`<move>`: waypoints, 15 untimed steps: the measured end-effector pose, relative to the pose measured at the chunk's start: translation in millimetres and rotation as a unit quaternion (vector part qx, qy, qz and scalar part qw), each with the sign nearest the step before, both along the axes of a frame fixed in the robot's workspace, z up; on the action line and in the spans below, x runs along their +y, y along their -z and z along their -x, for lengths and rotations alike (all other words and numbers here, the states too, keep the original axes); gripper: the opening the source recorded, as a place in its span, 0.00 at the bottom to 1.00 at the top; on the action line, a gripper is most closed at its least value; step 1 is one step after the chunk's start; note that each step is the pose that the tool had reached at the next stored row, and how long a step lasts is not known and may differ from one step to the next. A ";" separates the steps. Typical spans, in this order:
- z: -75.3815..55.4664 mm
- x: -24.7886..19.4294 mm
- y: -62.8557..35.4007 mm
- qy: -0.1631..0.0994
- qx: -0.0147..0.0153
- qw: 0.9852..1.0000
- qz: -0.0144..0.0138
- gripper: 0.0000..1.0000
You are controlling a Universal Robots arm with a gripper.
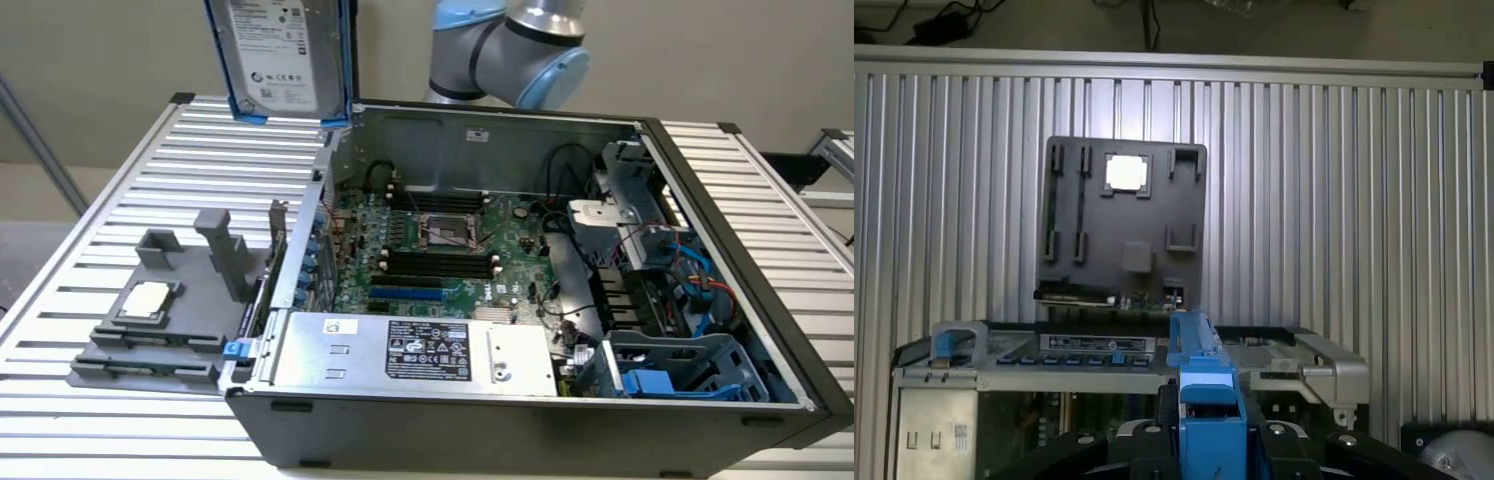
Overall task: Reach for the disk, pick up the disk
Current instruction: 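Pick up the disk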
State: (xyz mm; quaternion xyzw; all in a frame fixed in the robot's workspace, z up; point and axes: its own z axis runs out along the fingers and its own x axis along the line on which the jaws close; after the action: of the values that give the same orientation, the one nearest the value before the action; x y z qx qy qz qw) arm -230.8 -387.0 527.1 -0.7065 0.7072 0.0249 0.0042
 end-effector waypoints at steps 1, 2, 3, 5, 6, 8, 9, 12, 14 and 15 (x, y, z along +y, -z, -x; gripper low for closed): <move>-4.1 -0.6 -0.1 0.000 0.000 1.000 0.000 0.33; -9.1 -1.7 -0.1 0.000 0.000 1.000 0.000 0.33; -13.5 -3.0 -0.1 0.000 0.000 1.000 0.000 0.33; -22.3 -6.1 -0.1 0.000 0.000 1.000 0.000 0.33; -26.4 -8.0 -0.1 0.000 0.000 1.000 0.000 0.33; -33.9 -11.9 -0.1 0.000 0.000 1.000 0.000 0.33; -37.3 -13.8 -0.1 0.000 0.000 1.000 0.000 0.33; -47.9 -20.2 -0.1 0.000 0.000 1.000 0.000 0.33; -54.8 -24.6 0.0 0.000 0.000 1.000 0.000 0.33; -58.3 -26.8 0.1 0.000 0.000 1.000 0.000 0.33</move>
State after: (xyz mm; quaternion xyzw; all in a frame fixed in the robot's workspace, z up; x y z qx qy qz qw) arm -172.4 -413.9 527.0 -0.7065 0.7072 0.0250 0.0041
